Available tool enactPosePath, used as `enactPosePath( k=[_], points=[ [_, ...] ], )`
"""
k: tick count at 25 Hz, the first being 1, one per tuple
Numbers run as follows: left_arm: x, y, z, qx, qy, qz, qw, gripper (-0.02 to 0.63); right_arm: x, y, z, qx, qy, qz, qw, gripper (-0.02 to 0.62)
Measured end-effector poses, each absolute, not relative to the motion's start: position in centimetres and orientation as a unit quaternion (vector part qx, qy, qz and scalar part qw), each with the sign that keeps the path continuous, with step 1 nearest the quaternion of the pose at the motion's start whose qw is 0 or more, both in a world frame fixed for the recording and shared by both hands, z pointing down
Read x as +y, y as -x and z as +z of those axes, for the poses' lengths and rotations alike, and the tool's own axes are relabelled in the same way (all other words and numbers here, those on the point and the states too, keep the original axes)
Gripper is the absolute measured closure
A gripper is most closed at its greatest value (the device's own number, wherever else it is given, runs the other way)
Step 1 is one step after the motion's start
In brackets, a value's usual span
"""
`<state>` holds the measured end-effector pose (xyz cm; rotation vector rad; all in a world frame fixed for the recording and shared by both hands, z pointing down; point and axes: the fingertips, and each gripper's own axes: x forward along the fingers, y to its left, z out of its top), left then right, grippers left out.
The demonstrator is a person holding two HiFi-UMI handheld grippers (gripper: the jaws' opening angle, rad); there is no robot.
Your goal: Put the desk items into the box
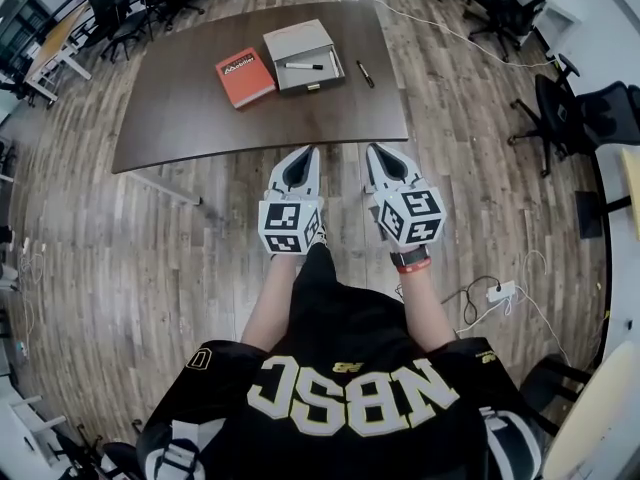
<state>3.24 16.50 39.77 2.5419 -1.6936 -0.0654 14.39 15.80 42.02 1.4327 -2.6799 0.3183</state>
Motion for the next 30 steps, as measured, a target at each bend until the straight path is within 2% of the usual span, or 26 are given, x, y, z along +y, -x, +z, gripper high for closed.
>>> enactPosePath(
  k=[7,20,30],
  points=[
    [6.5,0.2,37.2,-0.548,-0.834,-0.041,0.040,0.592,6.2,-10.9,40.1,-0.875,-0.471,0.101,0.041,0.586],
    [-6.8,7.1,37.9,-0.542,-0.838,-0.046,0.041,0.592,-7.6,-5.2,41.3,-0.867,-0.485,0.100,0.058,0.586],
    [-13.7,4.3,40.3,-0.512,-0.856,-0.033,0.063,0.592,-14.5,-7.4,44.8,-0.852,-0.502,0.116,0.092,0.586]
  ],
)
